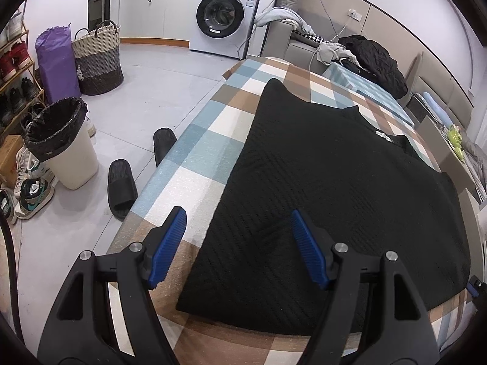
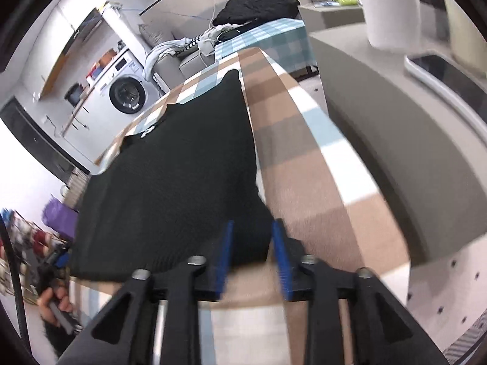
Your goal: Fold small clothes
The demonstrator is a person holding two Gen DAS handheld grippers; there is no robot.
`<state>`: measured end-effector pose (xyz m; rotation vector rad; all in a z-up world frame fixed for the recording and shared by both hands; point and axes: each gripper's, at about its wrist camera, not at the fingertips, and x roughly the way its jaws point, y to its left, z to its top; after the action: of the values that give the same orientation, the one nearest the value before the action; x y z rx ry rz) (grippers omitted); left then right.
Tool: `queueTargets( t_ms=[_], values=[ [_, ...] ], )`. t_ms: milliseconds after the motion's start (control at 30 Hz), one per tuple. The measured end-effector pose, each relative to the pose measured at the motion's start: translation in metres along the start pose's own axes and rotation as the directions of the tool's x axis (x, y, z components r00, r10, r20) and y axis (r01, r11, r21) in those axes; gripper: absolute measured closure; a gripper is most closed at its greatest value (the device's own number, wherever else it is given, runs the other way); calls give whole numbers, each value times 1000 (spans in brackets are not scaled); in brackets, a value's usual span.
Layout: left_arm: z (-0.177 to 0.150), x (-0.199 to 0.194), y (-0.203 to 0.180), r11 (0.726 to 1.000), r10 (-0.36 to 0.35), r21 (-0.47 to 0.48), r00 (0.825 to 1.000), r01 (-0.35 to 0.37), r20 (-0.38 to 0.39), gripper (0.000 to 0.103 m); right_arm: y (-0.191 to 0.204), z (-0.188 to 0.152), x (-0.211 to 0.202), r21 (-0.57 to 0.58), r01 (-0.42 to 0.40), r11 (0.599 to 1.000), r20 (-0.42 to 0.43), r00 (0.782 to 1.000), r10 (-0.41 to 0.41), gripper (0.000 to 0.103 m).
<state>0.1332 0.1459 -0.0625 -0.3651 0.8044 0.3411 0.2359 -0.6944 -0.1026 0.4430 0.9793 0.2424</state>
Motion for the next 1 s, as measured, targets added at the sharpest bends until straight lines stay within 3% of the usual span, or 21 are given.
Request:
queueTargets(
  t_ms=[267,300,333,467,567,633,767,867,1000],
  values=[
    [1,-3,-8,1000,-19,10,1000,19,5,34,10,-6,16,-20,-2,1000,13,1000,2,59],
    [1,-5,-8,1000,-15,11,1000,15,6,34,13,-5,17,-30,3,1000,14,1000,-2,71],
    [1,-6,-8,1000,-8,11,1000,8,9,34,18,-3,15,-52,-7,999,24,1000,8,89],
    [-3,-11,-3,1000,10,0,1000,-10,13,34,29,-6,-12,-129,-94,987,101,989,108,93],
    [-5,-11,1,1000,12,-6,1000,-12,7,34,20,-10,0,-140,30,990,39,999,-25,93],
    [-5,-11,1,1000,13,-9,1000,-13,4,34,15,-13,5,-124,56,991,1,998,-56,88],
    [-4,-15,-4,1000,-12,6,1000,11,20,34,18,-11,-12,-123,89,988,77,994,-80,76],
    [-5,-19,-14,999,-40,29,999,39,29,34,47,-5,-21,-228,161,960,151,980,-128,68],
    [-9,-22,-37,992,-84,92,996,81,25,34,95,-7,1,-382,109,918,121,990,-67,45]
  ],
)
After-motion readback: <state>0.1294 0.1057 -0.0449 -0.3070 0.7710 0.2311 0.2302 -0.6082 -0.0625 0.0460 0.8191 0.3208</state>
